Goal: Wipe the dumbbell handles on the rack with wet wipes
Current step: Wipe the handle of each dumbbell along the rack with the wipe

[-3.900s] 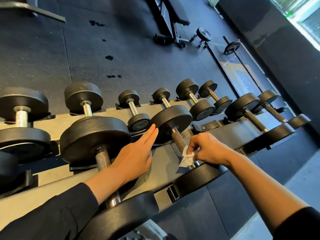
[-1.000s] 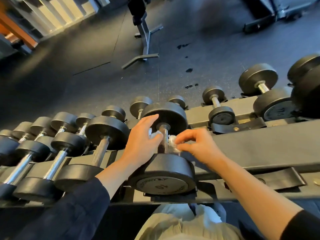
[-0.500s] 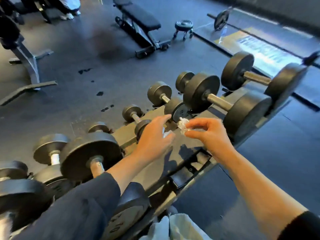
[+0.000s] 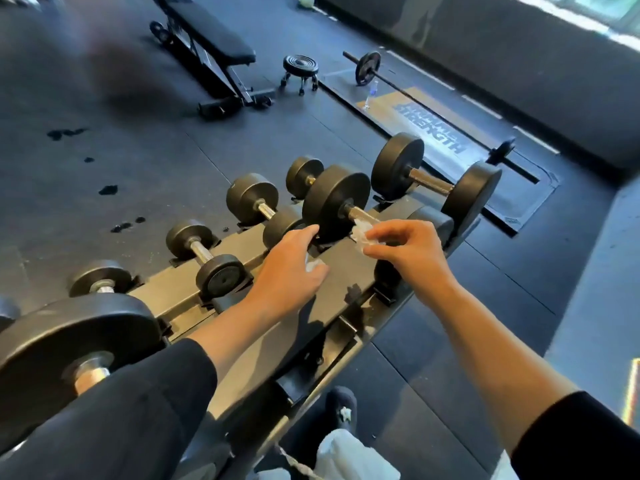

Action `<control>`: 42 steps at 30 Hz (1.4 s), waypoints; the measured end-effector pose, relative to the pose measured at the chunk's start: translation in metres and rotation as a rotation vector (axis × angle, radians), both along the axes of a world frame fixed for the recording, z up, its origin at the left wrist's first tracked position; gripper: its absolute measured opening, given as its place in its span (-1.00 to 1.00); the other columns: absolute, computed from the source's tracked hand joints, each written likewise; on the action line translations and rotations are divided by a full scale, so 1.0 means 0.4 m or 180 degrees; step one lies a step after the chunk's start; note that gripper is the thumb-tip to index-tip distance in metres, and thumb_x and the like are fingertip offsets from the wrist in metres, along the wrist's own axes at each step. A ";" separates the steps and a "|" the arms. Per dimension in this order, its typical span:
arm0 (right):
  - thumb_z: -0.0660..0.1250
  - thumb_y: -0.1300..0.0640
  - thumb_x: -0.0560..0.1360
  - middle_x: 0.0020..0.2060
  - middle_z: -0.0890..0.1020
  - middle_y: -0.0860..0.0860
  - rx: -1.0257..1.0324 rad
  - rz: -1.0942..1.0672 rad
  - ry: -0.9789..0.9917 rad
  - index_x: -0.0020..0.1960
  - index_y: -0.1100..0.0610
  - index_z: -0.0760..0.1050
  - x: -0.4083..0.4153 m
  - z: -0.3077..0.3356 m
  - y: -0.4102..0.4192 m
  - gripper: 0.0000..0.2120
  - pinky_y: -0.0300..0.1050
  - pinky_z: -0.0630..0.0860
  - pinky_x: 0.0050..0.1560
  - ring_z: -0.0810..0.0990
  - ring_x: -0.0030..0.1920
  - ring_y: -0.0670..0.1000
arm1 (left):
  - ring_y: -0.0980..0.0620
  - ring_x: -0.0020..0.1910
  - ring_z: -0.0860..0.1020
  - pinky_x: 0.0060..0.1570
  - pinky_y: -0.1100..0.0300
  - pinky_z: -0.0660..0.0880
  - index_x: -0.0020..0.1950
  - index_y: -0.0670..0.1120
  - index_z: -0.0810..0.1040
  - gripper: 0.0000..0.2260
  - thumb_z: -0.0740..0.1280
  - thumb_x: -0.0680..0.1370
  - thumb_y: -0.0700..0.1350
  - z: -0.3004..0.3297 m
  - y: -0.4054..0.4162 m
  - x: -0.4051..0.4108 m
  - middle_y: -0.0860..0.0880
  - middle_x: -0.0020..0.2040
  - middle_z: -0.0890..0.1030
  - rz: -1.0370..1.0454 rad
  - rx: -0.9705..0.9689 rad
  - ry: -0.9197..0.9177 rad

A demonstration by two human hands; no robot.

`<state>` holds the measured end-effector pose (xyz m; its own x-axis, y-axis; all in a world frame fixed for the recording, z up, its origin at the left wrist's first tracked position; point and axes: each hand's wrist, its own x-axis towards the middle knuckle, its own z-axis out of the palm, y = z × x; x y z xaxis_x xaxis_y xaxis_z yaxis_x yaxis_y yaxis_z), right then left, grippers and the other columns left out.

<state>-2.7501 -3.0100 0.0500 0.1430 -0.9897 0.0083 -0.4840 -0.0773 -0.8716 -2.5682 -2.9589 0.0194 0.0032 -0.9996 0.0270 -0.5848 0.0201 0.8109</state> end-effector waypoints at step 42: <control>0.32 0.34 0.45 0.15 0.54 -0.01 0.0074 0.3596 0.3628 0.07 0.04 0.63 0.007 -0.062 -0.442 -0.70 -0.11 0.48 0.18 0.48 0.16 -0.03 | -0.03 0.41 0.33 0.21 0.20 0.36 0.56 0.09 -0.16 -0.24 0.29 0.56 -0.18 -0.203 -0.214 -0.116 0.14 0.56 -0.14 0.0765 0.0270 0.0371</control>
